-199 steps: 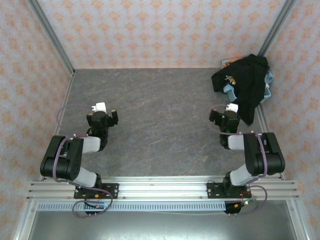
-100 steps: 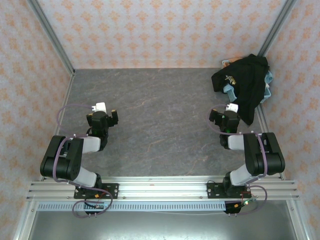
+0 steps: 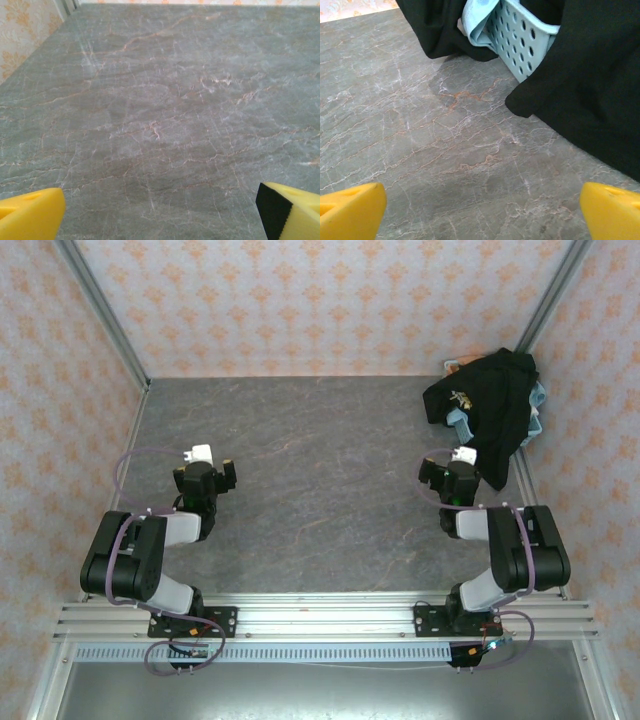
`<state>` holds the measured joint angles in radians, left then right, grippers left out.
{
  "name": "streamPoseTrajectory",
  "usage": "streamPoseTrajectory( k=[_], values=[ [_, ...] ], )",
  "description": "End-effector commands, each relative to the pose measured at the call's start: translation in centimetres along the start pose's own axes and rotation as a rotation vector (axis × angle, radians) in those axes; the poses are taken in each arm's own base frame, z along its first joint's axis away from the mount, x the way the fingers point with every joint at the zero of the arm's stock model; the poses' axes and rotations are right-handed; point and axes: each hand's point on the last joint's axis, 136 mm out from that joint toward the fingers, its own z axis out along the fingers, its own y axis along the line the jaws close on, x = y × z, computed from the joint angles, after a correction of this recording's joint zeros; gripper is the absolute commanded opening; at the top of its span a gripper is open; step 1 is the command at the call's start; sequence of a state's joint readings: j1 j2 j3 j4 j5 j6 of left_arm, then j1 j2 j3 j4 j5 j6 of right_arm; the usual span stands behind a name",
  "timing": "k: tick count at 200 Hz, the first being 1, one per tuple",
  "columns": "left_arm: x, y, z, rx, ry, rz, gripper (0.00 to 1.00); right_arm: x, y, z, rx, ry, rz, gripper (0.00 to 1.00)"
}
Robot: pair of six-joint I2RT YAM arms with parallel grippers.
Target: Fold and stack the t-shirts
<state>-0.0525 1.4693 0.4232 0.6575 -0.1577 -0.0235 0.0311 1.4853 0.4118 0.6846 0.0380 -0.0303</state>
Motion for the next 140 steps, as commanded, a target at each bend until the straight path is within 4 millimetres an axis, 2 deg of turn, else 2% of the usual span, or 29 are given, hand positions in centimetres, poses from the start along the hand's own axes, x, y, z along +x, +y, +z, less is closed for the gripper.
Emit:
streamPoseTrajectory(
  k=[1, 11, 31, 38, 43, 52, 53, 54, 55, 56, 58, 59, 61, 62, 63, 64, 65, 68, 72, 73, 77, 78, 81, 82, 85, 91, 104, 123, 140],
  values=[
    [-4.8, -0.1, -1.8, -0.044, -0.058, 0.033, 1.0, -6.5, -1.3, -2.7, 0.129, -0.079, 0.049, 0.99],
    [-7.0, -0.4, -3.5, -0.04, -0.126, 0.02, 1.0, -9.8, -1.0, -4.8, 0.13, -0.134, 0.089, 0.99],
    [-12.8, -1.5, -7.2, 0.0, -0.289, -0.027, 1.0, -17.0, -1.4, -9.6, 0.155, -0.252, 0.237, 0.99],
    [-15.1, -1.2, -8.3, -0.002, -0.319, -0.123, 1.0, -18.4, -1.3, -10.4, 0.144, -0.223, 0.294, 0.99],
    [-16.0, -0.6, -8.7, -0.022, -0.291, -0.219, 1.0, -18.8, -1.0, -10.9, 0.127, -0.171, 0.319, 0.99],
    [-16.3, 1.4, -9.5, -0.123, -0.169, -0.385, 1.0, -19.1, -2.2, -11.7, 0.196, -0.123, 0.464, 0.99],
    [-15.1, 1.6, -9.3, -0.143, -0.127, -0.379, 1.0, -19.2, -2.4, -11.7, 0.204, -0.124, 0.478, 0.99],
    [-16.3, 1.9, -9.7, -0.148, -0.133, -0.41, 1.0, -19.3, -2.5, -11.7, 0.207, -0.127, 0.488, 0.99],
    [-16.3, 2.1, -9.9, -0.16, -0.12, -0.424, 1.0, -19.4, -2.5, -11.6, 0.207, -0.128, 0.496, 0.99],
    [-15.4, 2.3, -9.7, -0.176, -0.09, -0.423, 1.0, -19.4, -2.5, -11.6, 0.207, -0.128, 0.496, 0.99],
    [-15.2, 2.7, -9.9, -0.205, -0.051, -0.439, 1.0, -19.9, -2.2, -11.2, 0.17, -0.119, 0.502, 0.99],
    [-16.3, 2.9, -10.4, -0.206, -0.06, -0.463, 1.0, -19.9, -2.2, -11.2, 0.17, -0.119, 0.502, 0.99],
    [-15.3, 3.2, -10.3, -0.236, -0.016, -0.457, 1.0, -20.3, -1.9, -11.0, 0.143, -0.116, 0.501, 0.99],
    [-16.3, 3.4, -10.7, -0.238, -0.024, -0.473, 1.0, -20.4, -1.8, -10.8, 0.129, -0.113, 0.499, 0.99],
    [-15.8, 3.5, -10.5, -0.249, -0.006, -0.466, 1.0, -20.6, -1.7, -10.7, 0.118, -0.112, 0.499, 0.99],
    [-16.5, 3.5, -10.7, -0.249, -0.011, -0.473, 1.0, -20.7, -1.6, -10.6, 0.109, -0.112, 0.501, 0.99],
    [-15.9, 3.5, -10.5, -0.252, 0.011, -0.463, 1.0, -20.8, -1.5, -10.5, 0.101, -0.109, 0.501, 0.99],
    [-16.5, 3.2, -10.3, -0.238, 0.028, -0.455, 1.0, -21.2, -1.3, -10.2, 0.091, -0.108, 0.509, 0.99],
    [-17.0, 2.5, -9.9, -0.204, 0.056, -0.445, 1.0, -21.9, -1.5, -10.1, 0.095, -0.114, 0.52, 0.99],
    [-16.9, 2.2, -9.7, -0.192, 0.069, -0.441, 1.0, -21.8, -1.6, -9.5, 0.11, -0.098, 0.52, 0.99],
    [-17.3, 1.5, -9.3, -0.16, 0.1, -0.438, 1.0, -21.8, -1.7, -8.9, 0.129, -0.081, 0.52, 0.99],
    [-18.0, 1.3, -9.4, -0.148, 0.095, -0.444, 1.0, -21.8, -1.8, -8.7, 0.137, -0.075, 0.52, 0.99],
    [-17.7, 0.8, -9.1, -0.136, 0.124, -0.438, 1.0, -21.9, -2.1, -8.2, 0.159, -0.062, 0.523, 0.99],
    [-18.3, 0.6, -9.2, -0.127, 0.119, -0.444, 1.0, -21.9, -2.2, -8.0, 0.166, -0.056, 0.524, 0.99],
    [-18.1, 0.1, -8.9, -0.111, 0.145, -0.438, 1.0, -22.0, -2.6, -7.3, 0.194, -0.033, 0.527, 0.99],
    [-19.1, -1.2, -8.7, -0.058, 0.157, -0.44, 1.0, -22.1, -2.9, -6.2, 0.212, -0.003, 0.527, 0.99],
    [-20.1, -4.5, -8.4, 0.095, 0.181, -0.445, 1.0, -22.3, -3.4, -3.4, 0.231, 0.044, 0.529, 0.99],
    [-21.2, -8.3, -9.1, 0.242, 0.189, -0.449, 1.0, -21.7, -4.6, 1.1, 0.233, 0.108, 0.588, 0.99],
    [-21.2, -11.4, -9.8, 0.358, 0.233, -0.443, 0.97, -20.6, -5.8, 4.7, 0.26, 0.185, 0.629, 0.99]
  ],
)
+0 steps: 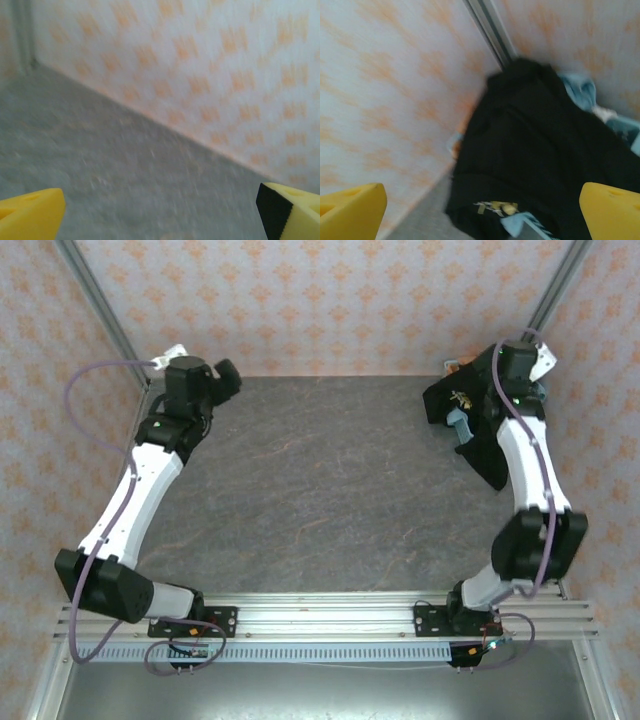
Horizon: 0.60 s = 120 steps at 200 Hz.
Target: Fold and stack the t-shirts
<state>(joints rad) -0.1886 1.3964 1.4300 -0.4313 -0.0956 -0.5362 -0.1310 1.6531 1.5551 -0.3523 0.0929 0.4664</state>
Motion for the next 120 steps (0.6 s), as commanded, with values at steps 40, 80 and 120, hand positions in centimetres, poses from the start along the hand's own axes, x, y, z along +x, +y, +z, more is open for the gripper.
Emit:
streamPoseTrajectory(
  k=[40, 80, 120],
  values=[
    [7.2, -6.7, -2.1, 0.255, 0.304, 0.005, 0.94, 5.4, -1.7, 11.5, 0.091, 0.304, 0.074, 0.99],
    [8.0, -6.5, -3.4, 0.253, 0.318, 0.0, 0.87, 8.2, -1.9, 15.8, 0.116, 0.38, 0.107, 0.73],
    [7.5, -5.6, -4.5, 0.232, 0.292, 0.004, 0.77, 5.6, -1.1, 13.8, 0.06, 0.254, 0.167, 0.01]
  ],
)
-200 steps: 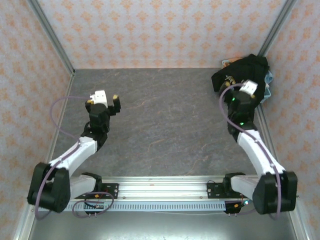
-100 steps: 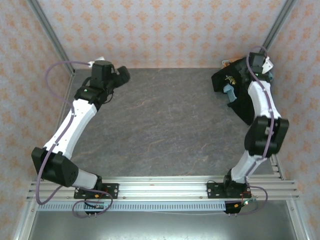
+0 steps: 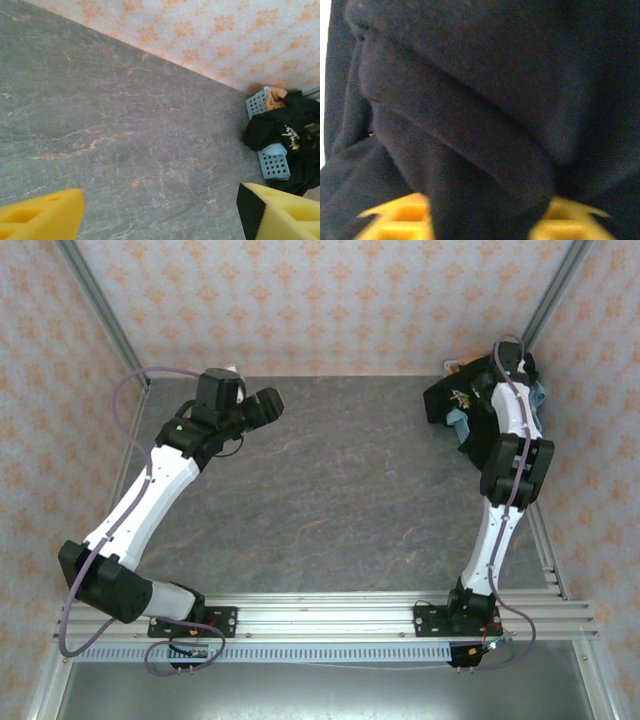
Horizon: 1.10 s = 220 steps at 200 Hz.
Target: Fold and stack the t-shirts
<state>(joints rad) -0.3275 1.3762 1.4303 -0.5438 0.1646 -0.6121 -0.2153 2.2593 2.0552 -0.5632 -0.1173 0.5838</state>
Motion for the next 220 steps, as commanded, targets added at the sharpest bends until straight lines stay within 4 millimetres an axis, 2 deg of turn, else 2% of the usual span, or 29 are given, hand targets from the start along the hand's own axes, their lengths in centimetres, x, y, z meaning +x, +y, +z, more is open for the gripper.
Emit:
streamPoseTrajectory(
  k=[1, 27, 54, 120, 145, 160, 177, 196, 220],
  values=[
    [0.4, 0.7, -1.4, -0.022, -0.002, -0.007, 0.77, -1.3, 1.3, -3.1, -0.066, -0.08, 0.049, 0.0],
    [0.8, 0.8, -1.2, -0.022, 0.008, -0.016, 0.73, -3.2, 2.3, -8.7, -0.123, -0.213, 0.058, 0.0],
    [1.2, 1.0, -0.5, -0.024, 0.019, -0.023, 0.71, -4.0, 3.6, -14.5, -0.169, -0.3, 0.039, 0.0],
    [2.0, 1.0, 1.0, -0.028, 0.054, -0.023, 0.71, -4.8, 9.5, -27.1, -0.406, -0.432, -0.036, 0.0],
    [2.2, 1.6, 0.8, -0.059, 0.057, -0.025, 0.71, -4.1, 11.8, -32.5, -0.51, -0.476, -0.075, 0.0],
    [2.0, 2.3, 0.2, -0.097, 0.043, -0.02, 0.73, -2.5, 13.3, -35.6, -0.563, -0.484, -0.125, 0.0],
    [1.6, 3.2, -0.7, -0.15, 0.02, -0.012, 0.74, 1.1, 14.7, -37.5, -0.605, -0.431, -0.18, 0.0],
    [1.1, 3.7, -1.8, -0.183, -0.004, -0.003, 0.75, 6.2, 15.8, -37.9, -0.642, -0.34, -0.218, 0.0],
    [0.9, 4.4, -3.0, -0.217, -0.02, 0.005, 0.76, 14.9, 16.5, -36.7, -0.66, -0.189, -0.268, 0.0]
  ],
)
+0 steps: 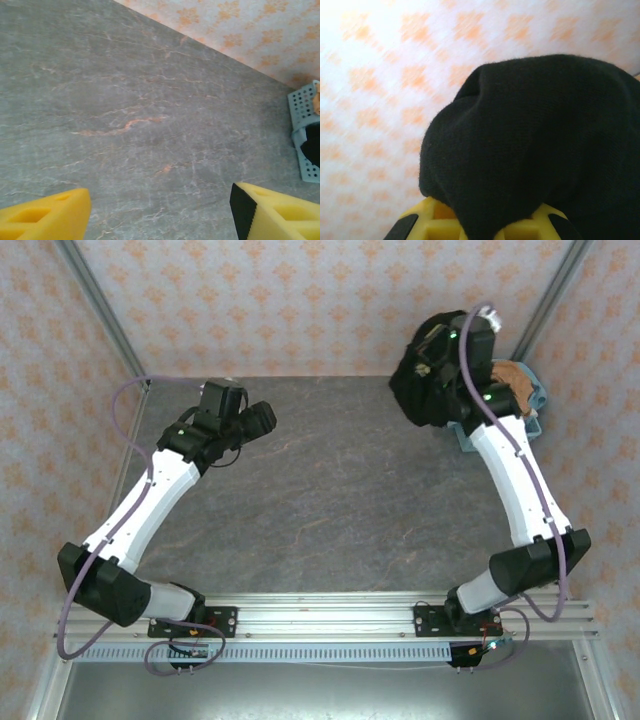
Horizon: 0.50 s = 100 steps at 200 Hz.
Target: Fold and stack the t-shirts
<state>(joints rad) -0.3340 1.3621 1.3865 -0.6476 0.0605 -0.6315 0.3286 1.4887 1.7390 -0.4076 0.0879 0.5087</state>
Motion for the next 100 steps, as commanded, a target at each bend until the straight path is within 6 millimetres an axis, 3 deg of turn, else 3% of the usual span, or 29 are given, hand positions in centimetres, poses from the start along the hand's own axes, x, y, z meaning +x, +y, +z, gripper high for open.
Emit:
streamPoseTrajectory(
  k=[1, 18, 37, 51, 62, 74, 100],
  values=[
    [-1.1, 1.2, -2.9, -0.059, -0.06, 0.006, 0.76, 5.4, 2.2, -1.2, -0.035, 0.08, 0.01, 0.0],
    [-0.7, 2.0, -3.1, -0.088, -0.048, 0.016, 0.77, 12.2, 3.5, -0.6, -0.05, 0.209, 0.024, 0.0],
    [0.4, 2.8, -2.9, -0.118, -0.013, 0.018, 0.8, 20.5, 5.2, 0.3, -0.091, 0.44, 0.046, 0.42],
    [1.5, 3.3, -2.5, -0.127, 0.03, 0.016, 0.82, 24.4, 5.8, 0.3, -0.089, 0.567, 0.04, 0.58],
    [2.6, 3.8, -2.2, -0.135, 0.068, 0.008, 0.83, 25.4, 5.8, 0.1, -0.091, 0.599, 0.035, 0.64],
    [4.0, 4.0, -1.9, -0.127, 0.112, -0.007, 0.83, 25.1, 4.9, 0.2, -0.07, 0.588, 0.02, 0.71],
    [7.6, 4.3, -0.9, -0.094, 0.213, -0.075, 0.85, 23.6, 0.7, 0.9, 0.018, 0.578, 0.018, 0.75]
  ],
)
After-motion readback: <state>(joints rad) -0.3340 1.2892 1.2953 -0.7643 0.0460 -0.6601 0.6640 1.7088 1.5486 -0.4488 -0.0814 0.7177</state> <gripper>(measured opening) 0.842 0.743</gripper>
